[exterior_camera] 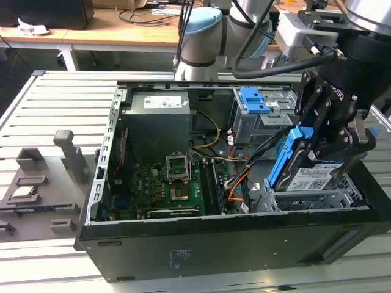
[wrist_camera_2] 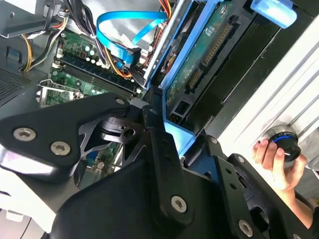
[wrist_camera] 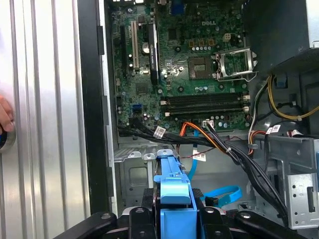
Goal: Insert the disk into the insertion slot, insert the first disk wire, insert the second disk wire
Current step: 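Insert the disk into the insertion slot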
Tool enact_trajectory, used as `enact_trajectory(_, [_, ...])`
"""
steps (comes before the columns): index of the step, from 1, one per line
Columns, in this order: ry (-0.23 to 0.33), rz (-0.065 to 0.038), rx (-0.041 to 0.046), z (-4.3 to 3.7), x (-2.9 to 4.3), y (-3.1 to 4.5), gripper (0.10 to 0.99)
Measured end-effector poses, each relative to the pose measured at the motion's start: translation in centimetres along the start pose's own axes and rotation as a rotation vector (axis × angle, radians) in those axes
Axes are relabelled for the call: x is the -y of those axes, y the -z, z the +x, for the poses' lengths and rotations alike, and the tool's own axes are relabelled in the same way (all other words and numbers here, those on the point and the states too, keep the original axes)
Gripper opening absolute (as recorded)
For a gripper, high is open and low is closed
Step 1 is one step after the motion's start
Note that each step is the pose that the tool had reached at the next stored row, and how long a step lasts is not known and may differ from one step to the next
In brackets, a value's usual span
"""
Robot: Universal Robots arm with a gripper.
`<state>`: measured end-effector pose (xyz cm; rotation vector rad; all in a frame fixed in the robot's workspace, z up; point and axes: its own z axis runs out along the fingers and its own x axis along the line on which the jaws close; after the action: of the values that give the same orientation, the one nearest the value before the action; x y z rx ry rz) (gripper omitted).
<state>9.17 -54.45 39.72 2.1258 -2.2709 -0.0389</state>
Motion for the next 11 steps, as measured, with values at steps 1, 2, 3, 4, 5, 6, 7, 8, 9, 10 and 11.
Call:
enact_trajectory(1, [0.0,0.0,0.0,0.0,0.0,-0.13,0.369])
enact_trajectory(2, [0.0,0.0,0.0,0.0,0.01,-0.28,0.369])
enact_trajectory(3, [0.0,0.0,-0.0001,0.0,0.01,-0.3,0.369])
enact_trajectory(4, [0.0,0.0,-0.0002,0.0,0.01,-0.3,0.369])
enact_trajectory(5, [0.0,0.0,-0.0002,0.0,0.01,-0.31,0.369])
enact_trajectory(6, [0.0,0.0,-0.0001,0.0,0.01,-0.31,0.369])
enact_trajectory(7, [0.0,0.0,-0.0001,0.0,0.01,-0.31,0.369])
enact_trajectory(8, [0.0,0.0,-0.0001,0.0,0.01,-0.31,0.369])
enact_trajectory(9, [0.0,0.0,-0.0002,0.0,0.0,-0.32,0.369])
enact_trajectory(10, [0.0,0.0,-0.0002,0.0,0.01,-0.31,0.376])
enact_trajectory(11, [0.0,0.0,-0.0003,0.0,0.01,-0.31,0.439])
